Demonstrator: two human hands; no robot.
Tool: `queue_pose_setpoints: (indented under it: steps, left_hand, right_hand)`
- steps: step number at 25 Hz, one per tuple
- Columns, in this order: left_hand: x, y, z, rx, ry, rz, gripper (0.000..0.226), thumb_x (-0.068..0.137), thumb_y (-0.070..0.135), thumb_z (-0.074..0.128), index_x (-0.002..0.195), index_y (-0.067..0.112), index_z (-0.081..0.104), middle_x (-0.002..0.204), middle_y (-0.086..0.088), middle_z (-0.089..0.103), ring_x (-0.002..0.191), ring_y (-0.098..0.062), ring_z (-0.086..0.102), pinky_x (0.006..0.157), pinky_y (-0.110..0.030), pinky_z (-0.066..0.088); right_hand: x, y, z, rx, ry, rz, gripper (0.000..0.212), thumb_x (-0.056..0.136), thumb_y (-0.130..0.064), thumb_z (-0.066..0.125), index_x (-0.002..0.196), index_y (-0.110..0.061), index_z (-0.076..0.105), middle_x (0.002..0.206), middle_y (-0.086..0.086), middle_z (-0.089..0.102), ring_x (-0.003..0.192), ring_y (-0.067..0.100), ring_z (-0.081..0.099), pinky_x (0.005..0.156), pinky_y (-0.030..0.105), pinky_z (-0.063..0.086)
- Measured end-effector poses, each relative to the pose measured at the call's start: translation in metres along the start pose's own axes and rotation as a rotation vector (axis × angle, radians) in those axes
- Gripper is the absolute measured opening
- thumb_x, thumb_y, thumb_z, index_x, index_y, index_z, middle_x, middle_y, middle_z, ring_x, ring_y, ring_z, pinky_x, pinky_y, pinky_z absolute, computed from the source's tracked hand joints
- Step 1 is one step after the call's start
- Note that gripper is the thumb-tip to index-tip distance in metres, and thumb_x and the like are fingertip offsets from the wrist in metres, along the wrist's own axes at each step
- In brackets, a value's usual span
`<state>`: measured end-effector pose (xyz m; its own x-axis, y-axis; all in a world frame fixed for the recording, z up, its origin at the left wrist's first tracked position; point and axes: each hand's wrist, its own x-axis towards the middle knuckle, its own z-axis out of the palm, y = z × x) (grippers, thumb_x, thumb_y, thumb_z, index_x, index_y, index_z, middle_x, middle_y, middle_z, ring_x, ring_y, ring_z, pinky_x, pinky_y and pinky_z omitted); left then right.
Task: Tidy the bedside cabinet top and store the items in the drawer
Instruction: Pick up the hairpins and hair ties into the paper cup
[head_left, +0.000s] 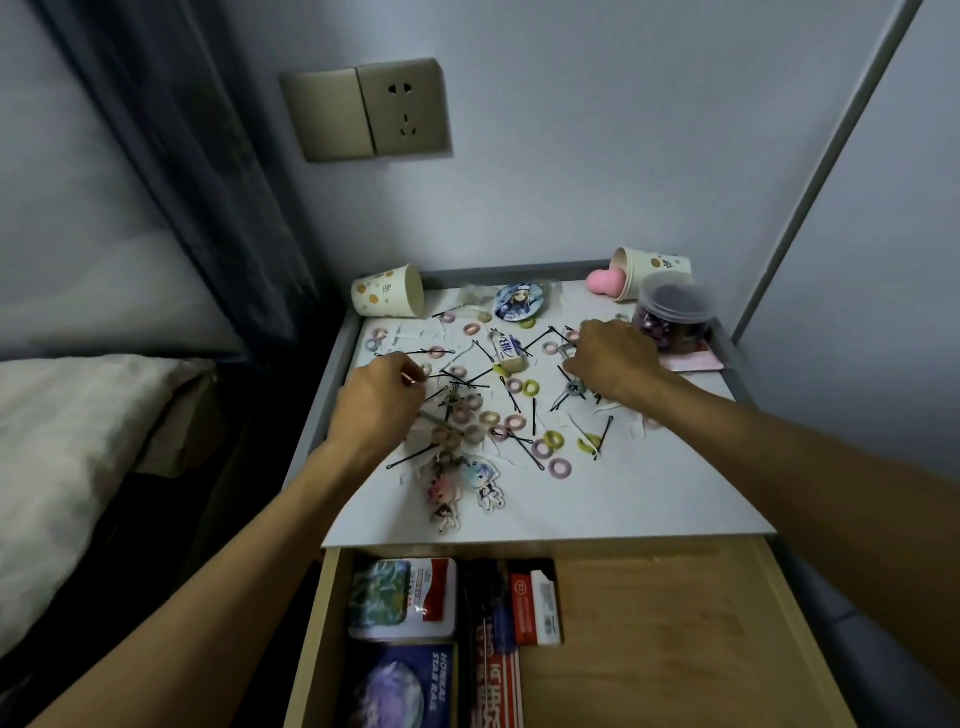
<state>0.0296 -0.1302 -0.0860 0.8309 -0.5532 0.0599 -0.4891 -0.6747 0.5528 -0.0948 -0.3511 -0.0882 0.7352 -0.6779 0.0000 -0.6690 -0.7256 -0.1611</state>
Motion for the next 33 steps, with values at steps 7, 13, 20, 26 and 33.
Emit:
queue_pose_setpoints:
  steps: [7,13,20,26,33]
  left_hand:
    - [0.003,0.000,0.013,0.055,-0.042,0.078,0.014,0.089,0.016,0.061,0.100,0.018,0.068,0.100,-0.004,0.070,0.092,-0.025,0.064,0.078,-0.035,0.053]
    - [0.002,0.008,0.028,0.149,-0.100,0.126,0.015,0.089,0.018,0.064,0.103,0.016,0.067,0.103,-0.009,0.069,0.090,-0.027,0.063,0.071,-0.032,0.050]
    - [-0.023,-0.012,-0.002,-0.299,0.004,-0.067,0.014,0.089,0.008,0.063,0.096,0.016,0.072,0.092,0.000,0.071,0.082,-0.015,0.064,0.067,-0.022,0.045]
    - [-0.035,-0.049,-0.029,-0.091,0.095,-0.112,0.012,0.089,0.010,0.067,0.099,0.015,0.069,0.092,-0.001,0.067,0.087,-0.016,0.062,0.071,-0.022,0.042]
    - [-0.009,-0.030,0.005,0.180,0.046,0.261,0.017,0.088,0.011,0.066,0.104,0.016,0.070,0.101,-0.008,0.065,0.090,-0.030,0.064,0.074,-0.037,0.052]
  right_hand:
    - [-0.001,0.000,-0.012,0.038,0.006,-0.070,0.012,0.095,-0.010,0.045,0.103,-0.007,0.054,0.106,0.017,0.065,0.094,0.036,0.060,0.069,0.035,0.044]
    - [-0.018,0.017,-0.017,0.431,0.024,-0.106,0.023,0.094,-0.015,0.053,0.113,-0.012,0.066,0.103,0.008,0.070,0.088,0.026,0.066,0.075,0.038,0.055]
    - [-0.062,-0.005,-0.011,0.782,-0.104,-0.071,0.013,0.092,-0.029,0.062,0.091,-0.019,0.070,0.076,-0.004,0.072,0.062,0.011,0.057,0.058,0.026,0.040]
    - [-0.077,-0.035,-0.007,0.803,-0.171,-0.116,0.017,0.090,-0.028,0.065,0.086,-0.013,0.071,0.072,-0.014,0.064,0.048,-0.009,0.051,0.053,0.020,0.034]
    - [-0.077,-0.056,-0.006,0.841,-0.155,-0.132,0.008,0.087,-0.027,0.070,0.087,-0.020,0.067,0.069,-0.007,0.067,0.058,-0.001,0.059,0.055,0.015,0.040]
